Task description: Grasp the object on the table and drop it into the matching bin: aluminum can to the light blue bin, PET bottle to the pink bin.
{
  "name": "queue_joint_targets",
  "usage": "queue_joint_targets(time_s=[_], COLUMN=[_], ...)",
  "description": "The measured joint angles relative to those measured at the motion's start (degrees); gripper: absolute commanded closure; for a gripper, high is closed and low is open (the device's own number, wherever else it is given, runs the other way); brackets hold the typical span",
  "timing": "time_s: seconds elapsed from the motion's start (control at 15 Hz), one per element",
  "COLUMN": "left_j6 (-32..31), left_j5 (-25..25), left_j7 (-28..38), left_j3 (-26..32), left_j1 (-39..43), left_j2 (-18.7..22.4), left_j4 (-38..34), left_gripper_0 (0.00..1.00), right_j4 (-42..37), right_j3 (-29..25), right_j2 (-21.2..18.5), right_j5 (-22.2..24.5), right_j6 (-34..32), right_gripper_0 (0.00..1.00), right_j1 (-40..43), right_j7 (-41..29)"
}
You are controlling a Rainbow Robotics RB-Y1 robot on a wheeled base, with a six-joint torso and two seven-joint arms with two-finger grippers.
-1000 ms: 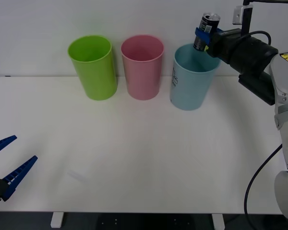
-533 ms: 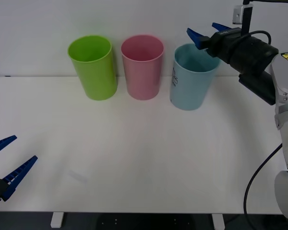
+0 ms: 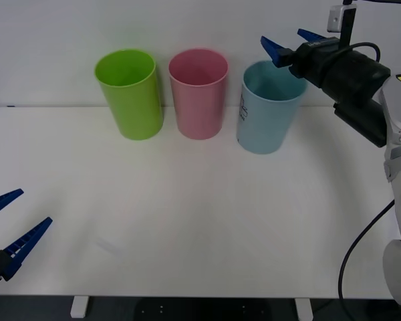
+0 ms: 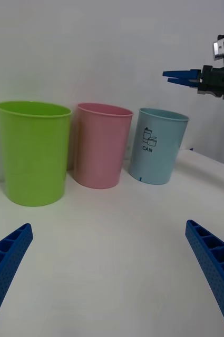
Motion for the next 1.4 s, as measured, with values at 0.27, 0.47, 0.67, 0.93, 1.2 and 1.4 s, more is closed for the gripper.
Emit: queue_joint_targets(time_s=[0.27,0.47,0.67,0.93,1.2,1.4], left_j6=[0.0,0.0,0.0,0.0,0.0,0.0], left_j5=[0.0,0.0,0.0,0.0,0.0,0.0], left_j7=[0.0,0.0,0.0,0.0,0.0,0.0], left_j3=[0.0,0.0,0.0,0.0,0.0,0.0], left_j1=[0.0,0.0,0.0,0.0,0.0,0.0], left_j2=[0.0,0.0,0.0,0.0,0.0,0.0], left_j4=[0.0,0.0,0.0,0.0,0.0,0.0], left_gripper_0=[0.0,0.0,0.0,0.0,0.0,0.0], right_j4=[-6.3,-12.7,-19.7,-29.2,-34.1,-35.4], right_j3=[0.0,0.0,0.0,0.0,-0.2,-2.4], right_j2=[0.0,-0.5,-2.1,-5.4,-9.2,-10.7], right_j5=[-0.8,-2.4,-5.6,-11.0,-16.5,-18.9], right_j6=[-2.0,-4.8,-8.2,-11.9,-15.2,-19.7], right_gripper_0=[0.0,0.0,0.0,0.0,0.0,0.0], right_j1=[4.9,10.3,16.5,26.5,33.6,38.0], right_j7=[0.3,0.1,-0.1,0.3,1.7,6.3])
